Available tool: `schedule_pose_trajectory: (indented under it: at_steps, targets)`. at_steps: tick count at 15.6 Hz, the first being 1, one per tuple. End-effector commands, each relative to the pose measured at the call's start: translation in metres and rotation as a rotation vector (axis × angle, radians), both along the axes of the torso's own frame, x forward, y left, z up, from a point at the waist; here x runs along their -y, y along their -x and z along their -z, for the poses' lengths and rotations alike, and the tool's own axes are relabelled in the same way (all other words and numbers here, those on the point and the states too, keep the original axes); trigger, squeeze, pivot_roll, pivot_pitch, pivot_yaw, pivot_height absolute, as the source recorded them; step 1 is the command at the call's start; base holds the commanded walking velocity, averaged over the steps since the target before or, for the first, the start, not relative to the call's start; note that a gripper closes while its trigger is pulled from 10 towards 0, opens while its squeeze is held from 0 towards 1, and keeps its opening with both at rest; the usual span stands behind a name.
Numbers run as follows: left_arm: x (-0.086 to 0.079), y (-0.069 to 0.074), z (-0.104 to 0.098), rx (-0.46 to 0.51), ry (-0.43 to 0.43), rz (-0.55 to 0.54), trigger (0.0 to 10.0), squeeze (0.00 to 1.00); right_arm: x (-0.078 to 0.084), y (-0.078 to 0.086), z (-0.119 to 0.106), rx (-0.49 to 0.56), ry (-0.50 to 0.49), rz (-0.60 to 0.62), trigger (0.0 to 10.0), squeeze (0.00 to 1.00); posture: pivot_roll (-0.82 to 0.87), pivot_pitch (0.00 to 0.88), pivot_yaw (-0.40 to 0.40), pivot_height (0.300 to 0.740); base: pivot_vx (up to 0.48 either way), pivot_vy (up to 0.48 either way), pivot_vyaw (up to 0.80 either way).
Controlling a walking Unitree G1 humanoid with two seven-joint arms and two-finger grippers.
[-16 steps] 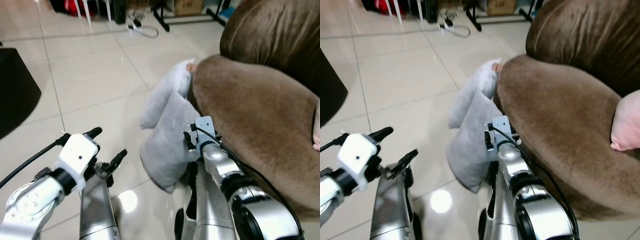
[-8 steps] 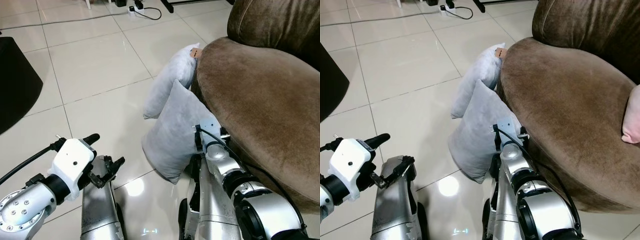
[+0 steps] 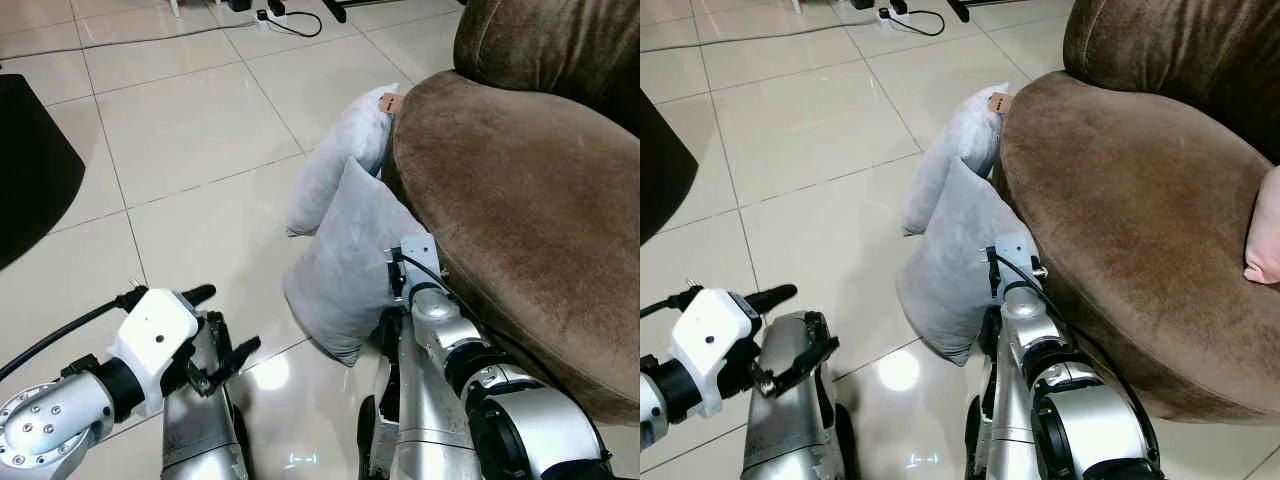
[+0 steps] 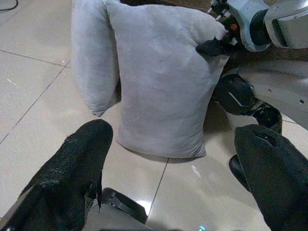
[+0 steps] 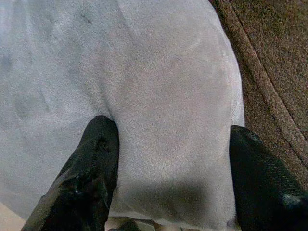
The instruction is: Move the pillow to the sofa from floor
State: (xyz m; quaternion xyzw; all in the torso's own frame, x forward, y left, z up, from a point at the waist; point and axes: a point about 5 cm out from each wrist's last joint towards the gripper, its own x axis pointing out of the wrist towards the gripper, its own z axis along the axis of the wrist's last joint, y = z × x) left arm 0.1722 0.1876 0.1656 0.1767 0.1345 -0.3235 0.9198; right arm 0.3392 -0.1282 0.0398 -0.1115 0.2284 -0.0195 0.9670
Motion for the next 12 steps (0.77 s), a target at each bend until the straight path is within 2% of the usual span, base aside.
schedule_pose_trajectory:
  at_steps: [1, 8, 12]
  targets:
    - [0.0060, 0.0054, 0.0009, -0.033, 0.010, 0.039, 10.0, 0.00, 0.0017, 0.0088, 0.0121, -0.049, -0.023, 0.008, 0.0, 0.00, 0.09, 0.202, -0.052, 0.445, 0.000, 0.000, 0.00]
    - [0.0086, 0.0087, 0.0061, -0.069, 0.027, 0.063, 10.0, 0.00, -0.0011, 0.0060, 0.0086, -0.035, -0.027, -0.025, 0.0, 0.00, 0.08, 0.181, -0.065, 0.445, 0.000, 0.000, 0.00]
    - [0.0092, 0.0053, 0.0081, -0.067, 0.033, 0.060, 10.0, 0.00, -0.0035, 0.0040, 0.0062, -0.031, -0.028, -0.046, 0.0, 0.00, 0.08, 0.162, -0.070, 0.445, 0.000, 0.000, 0.00]
